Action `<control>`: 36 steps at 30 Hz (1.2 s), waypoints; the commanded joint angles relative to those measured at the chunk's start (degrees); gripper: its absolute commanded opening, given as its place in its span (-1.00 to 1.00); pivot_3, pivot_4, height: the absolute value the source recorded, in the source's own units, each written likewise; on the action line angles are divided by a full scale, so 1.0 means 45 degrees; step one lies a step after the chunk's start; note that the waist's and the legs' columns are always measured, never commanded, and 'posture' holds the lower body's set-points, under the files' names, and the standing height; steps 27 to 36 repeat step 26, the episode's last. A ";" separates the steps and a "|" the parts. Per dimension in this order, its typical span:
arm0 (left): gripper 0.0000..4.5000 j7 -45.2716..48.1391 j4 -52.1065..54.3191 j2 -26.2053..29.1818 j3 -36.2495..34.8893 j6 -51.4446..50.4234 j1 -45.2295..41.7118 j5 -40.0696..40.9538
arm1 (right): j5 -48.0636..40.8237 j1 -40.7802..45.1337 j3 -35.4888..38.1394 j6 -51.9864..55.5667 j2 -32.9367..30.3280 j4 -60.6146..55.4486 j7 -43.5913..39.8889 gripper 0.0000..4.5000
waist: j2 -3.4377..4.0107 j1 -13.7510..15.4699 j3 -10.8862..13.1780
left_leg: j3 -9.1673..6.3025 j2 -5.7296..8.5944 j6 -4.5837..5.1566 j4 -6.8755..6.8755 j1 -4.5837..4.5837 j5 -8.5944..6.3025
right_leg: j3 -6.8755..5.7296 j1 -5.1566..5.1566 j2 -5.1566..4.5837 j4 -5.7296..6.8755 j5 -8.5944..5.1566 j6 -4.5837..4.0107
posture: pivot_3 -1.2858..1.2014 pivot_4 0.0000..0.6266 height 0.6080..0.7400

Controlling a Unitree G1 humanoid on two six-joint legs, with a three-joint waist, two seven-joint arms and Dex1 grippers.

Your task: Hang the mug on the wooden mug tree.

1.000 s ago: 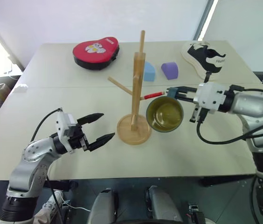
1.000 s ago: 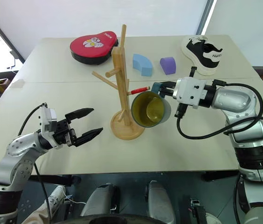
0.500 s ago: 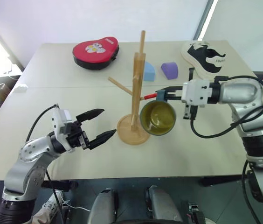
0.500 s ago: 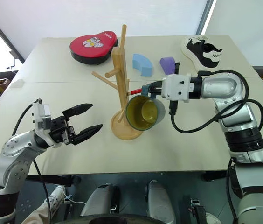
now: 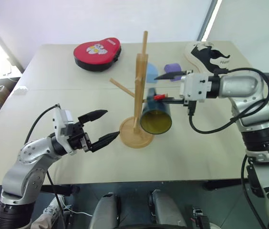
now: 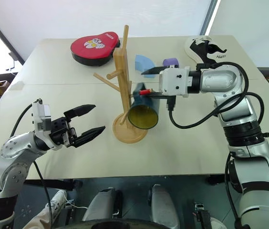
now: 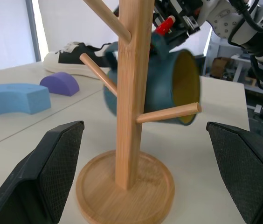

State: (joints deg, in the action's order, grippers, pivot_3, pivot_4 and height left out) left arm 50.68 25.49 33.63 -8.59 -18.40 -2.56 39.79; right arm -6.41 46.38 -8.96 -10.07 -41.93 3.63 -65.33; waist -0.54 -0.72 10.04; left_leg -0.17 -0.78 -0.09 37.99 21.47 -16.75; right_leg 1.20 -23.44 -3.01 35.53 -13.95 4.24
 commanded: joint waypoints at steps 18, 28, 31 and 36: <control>1.00 -0.5185 -0.3946 -0.2507 -0.1151 0.1445 -0.0032 -0.3421 | -0.2789 -0.7421 0.6397 0.4051 0.3312 -0.1068 0.6944 0.30 | 0.0014 -0.0060 0.0001 | 0.0010 0.0048 -0.0002 -0.0024 -0.0003 0.0000 | -0.0011 -0.0006 -0.0079 0.0010 0.0009 0.0015 | 0.03 -0.52 0.92; 1.00 -0.5466 -0.3927 -0.2707 -0.1131 0.1452 0.0584 -0.3634 | -0.2717 -0.7749 0.6106 0.3137 0.3835 -0.0086 0.7354 0.30 | 0.0011 -0.0003 -0.0001 | 0.0008 0.0051 -0.0002 -0.0014 -0.0005 0.0001 | -0.0018 -0.0003 -0.0065 0.0027 0.0010 0.0020 | 0.03 -0.52 0.92; 1.00 -0.5466 -0.3927 -0.2707 -0.1131 0.1452 0.0584 -0.3634 | -0.2717 -0.7749 0.6106 0.3137 0.3835 -0.0086 0.7354 0.30 | 0.0011 -0.0003 -0.0001 | 0.0008 0.0051 -0.0002 -0.0014 -0.0005 0.0001 | -0.0018 -0.0003 -0.0065 0.0027 0.0010 0.0020 | 0.03 -0.52 0.92; 1.00 -0.5466 -0.3927 -0.2707 -0.1131 0.1452 0.0584 -0.3634 | -0.2717 -0.7749 0.6106 0.3137 0.3835 -0.0086 0.7354 0.30 | 0.0011 -0.0003 -0.0001 | 0.0008 0.0051 -0.0002 -0.0014 -0.0005 0.0001 | -0.0018 -0.0003 -0.0065 0.0027 0.0010 0.0020 | 0.03 -0.52 0.92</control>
